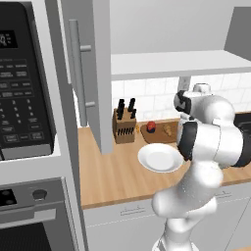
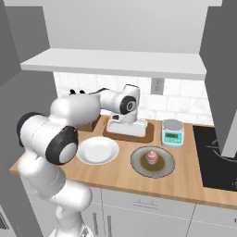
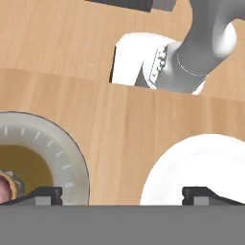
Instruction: From the different types of pastries on the counter, select a croissant and place it on the cutting board. Then retrieve a jar of jam from the cabinet and place it alongside the croissant on the cutting board.
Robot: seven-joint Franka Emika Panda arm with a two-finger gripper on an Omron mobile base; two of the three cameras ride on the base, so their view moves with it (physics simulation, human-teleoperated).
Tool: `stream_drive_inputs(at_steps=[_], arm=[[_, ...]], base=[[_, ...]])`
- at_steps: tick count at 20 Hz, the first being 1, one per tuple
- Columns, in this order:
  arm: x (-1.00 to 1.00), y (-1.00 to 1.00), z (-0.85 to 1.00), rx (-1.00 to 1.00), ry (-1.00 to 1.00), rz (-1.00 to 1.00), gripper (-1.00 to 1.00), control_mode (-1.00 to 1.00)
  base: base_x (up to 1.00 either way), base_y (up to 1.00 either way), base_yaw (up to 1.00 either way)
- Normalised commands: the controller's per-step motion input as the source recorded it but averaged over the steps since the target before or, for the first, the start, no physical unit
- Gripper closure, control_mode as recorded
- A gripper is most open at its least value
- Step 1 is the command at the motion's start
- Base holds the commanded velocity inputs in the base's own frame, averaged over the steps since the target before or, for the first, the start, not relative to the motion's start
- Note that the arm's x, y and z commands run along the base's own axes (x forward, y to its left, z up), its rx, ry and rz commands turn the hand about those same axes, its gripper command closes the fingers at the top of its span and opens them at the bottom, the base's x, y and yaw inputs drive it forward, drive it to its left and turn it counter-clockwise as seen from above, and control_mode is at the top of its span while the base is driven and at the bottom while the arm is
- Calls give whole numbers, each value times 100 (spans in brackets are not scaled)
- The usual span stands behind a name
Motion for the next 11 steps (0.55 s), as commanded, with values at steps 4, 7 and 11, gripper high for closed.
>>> stream_drive_inputs(at_steps=[4, 7, 11], arm=[[-100, -21, 64, 0, 11, 0, -100, -100], [-100, -23, 54, 0, 7, 0, -100, -100], [-100, -24, 38, -2, 0, 0, -100, -100]], base=[[0, 0, 0], [0, 0, 0], [0, 0, 0]])
